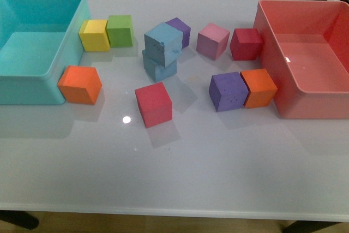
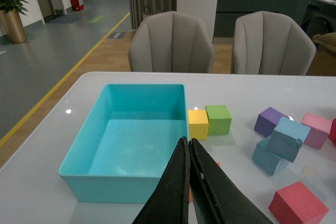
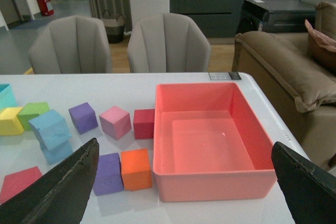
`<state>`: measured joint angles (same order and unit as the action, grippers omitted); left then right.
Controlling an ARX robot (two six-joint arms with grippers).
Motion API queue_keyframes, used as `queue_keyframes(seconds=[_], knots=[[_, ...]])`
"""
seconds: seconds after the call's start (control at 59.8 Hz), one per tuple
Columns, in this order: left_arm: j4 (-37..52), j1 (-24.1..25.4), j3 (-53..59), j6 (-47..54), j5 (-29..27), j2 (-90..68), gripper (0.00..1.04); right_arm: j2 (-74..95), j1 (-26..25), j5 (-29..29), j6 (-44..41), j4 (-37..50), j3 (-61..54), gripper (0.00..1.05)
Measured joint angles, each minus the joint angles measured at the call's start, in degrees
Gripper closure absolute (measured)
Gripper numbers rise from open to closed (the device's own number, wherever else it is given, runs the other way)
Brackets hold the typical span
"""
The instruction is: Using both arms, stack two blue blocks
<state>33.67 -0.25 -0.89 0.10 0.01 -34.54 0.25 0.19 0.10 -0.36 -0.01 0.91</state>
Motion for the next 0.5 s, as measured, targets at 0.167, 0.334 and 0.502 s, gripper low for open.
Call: queue_keyframes(seconds=[0.167,0.334,0.502], knots=[[-5.6,0.0,0.0,0.0,0.0,6.1,1.03,0.0,0.0,0.0,0.0,0.0,0.0,0.09],[-10.8,0.0,0.0,0.0,0.0,11.6,1.03,0.0,0.0,0.0,0.0,0.0,0.0,0.09],[-15.1,0.0,0.0,0.0,0.0,16.0,1.03,0.0,0.0,0.0,0.0,0.0,0.0,0.09]])
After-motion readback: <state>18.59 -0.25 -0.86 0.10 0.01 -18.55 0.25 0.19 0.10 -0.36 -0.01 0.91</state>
